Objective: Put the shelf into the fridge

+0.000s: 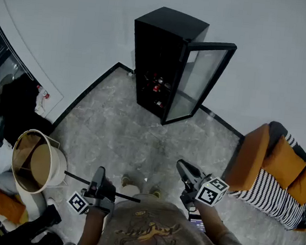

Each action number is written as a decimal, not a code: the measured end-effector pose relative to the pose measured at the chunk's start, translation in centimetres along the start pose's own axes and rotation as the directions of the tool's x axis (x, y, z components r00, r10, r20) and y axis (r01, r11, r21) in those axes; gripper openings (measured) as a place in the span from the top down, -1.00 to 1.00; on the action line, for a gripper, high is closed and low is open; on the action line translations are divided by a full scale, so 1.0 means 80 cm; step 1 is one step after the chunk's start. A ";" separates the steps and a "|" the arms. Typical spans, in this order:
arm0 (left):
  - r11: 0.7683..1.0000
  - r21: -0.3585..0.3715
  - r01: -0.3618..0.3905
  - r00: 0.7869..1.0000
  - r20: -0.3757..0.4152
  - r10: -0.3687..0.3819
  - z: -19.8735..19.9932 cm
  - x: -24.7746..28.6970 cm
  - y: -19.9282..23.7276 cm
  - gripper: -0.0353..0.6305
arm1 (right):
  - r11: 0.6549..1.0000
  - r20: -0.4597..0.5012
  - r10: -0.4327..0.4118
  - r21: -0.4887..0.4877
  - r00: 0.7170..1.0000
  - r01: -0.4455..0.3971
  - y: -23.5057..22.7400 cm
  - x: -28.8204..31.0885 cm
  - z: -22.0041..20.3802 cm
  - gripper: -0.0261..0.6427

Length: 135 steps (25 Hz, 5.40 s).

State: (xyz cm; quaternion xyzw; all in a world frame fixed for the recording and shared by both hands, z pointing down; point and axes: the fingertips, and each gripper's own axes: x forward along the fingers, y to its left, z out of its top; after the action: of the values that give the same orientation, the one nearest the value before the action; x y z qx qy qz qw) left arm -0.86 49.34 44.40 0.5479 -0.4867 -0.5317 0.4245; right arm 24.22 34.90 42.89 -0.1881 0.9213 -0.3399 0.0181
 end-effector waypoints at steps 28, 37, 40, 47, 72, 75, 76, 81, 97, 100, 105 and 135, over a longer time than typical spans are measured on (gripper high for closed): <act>0.999 0.001 0.037 0.982 -0.184 -0.036 0.135 0.067 0.032 0.84 | 0.999 0.111 -0.051 0.013 0.993 0.050 0.047 0.118 -0.001 0.83; 0.998 -0.049 0.043 0.975 -0.214 -0.053 0.150 0.103 0.044 0.84 | 0.992 0.136 -0.126 0.000 0.983 0.127 0.028 0.132 0.011 0.83; 0.997 -0.060 0.043 0.973 -0.223 -0.055 0.148 0.121 0.052 0.84 | 0.991 0.143 -0.133 0.012 0.981 0.132 0.014 0.142 0.016 0.83; 0.998 -0.052 0.039 0.969 -0.244 -0.051 0.147 0.181 0.064 0.84 | 0.994 0.124 -0.113 0.022 0.986 0.112 -0.016 0.182 0.031 0.83; 0.999 -0.032 0.017 0.966 -0.258 -0.025 0.137 0.404 0.109 0.84 | 0.997 0.033 0.074 0.018 0.997 -0.075 -0.145 0.308 0.164 0.83; 0.999 -0.032 0.010 0.970 -0.243 -0.017 0.132 0.425 0.114 0.84 | 0.996 0.026 0.086 0.017 0.996 -0.087 -0.162 0.310 0.181 0.83; 0.999 -0.033 0.006 0.972 -0.236 -0.013 0.130 0.431 0.115 0.84 | 0.996 0.024 0.090 0.021 0.996 -0.091 -0.166 0.310 0.185 0.83; 1.000 -0.031 0.001 0.978 -0.209 -0.008 0.123 0.455 0.120 0.84 | 0.992 0.001 0.127 0.021 0.992 -0.127 -0.181 0.318 0.203 0.83; 0.998 -0.058 -0.011 0.975 -0.220 -0.002 0.129 0.530 0.161 0.84 | 0.995 0.010 0.092 0.031 0.996 -0.092 -0.231 0.357 0.238 0.83; 0.998 -0.063 -0.013 0.973 -0.232 -0.002 0.133 0.546 0.168 0.84 | 0.995 0.017 0.088 0.036 0.996 -0.089 -0.237 0.368 0.244 0.83; 0.997 -0.067 -0.024 0.966 -0.259 0.006 0.138 0.567 0.194 0.84 | 0.995 0.018 0.090 0.046 0.996 -0.090 -0.246 0.388 0.252 0.83; 0.984 -0.119 -0.133 0.942 -0.324 0.088 0.140 0.664 0.344 0.84 | 0.999 -0.039 0.027 0.042 0.999 -0.025 -0.277 0.442 0.278 0.83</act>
State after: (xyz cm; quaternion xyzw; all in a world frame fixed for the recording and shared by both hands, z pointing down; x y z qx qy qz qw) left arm -16.32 -6.93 61.65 0.5669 -0.4038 -0.4446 0.5638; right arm 2.39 -7.03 43.17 -0.1688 0.9167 -0.3621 0.0084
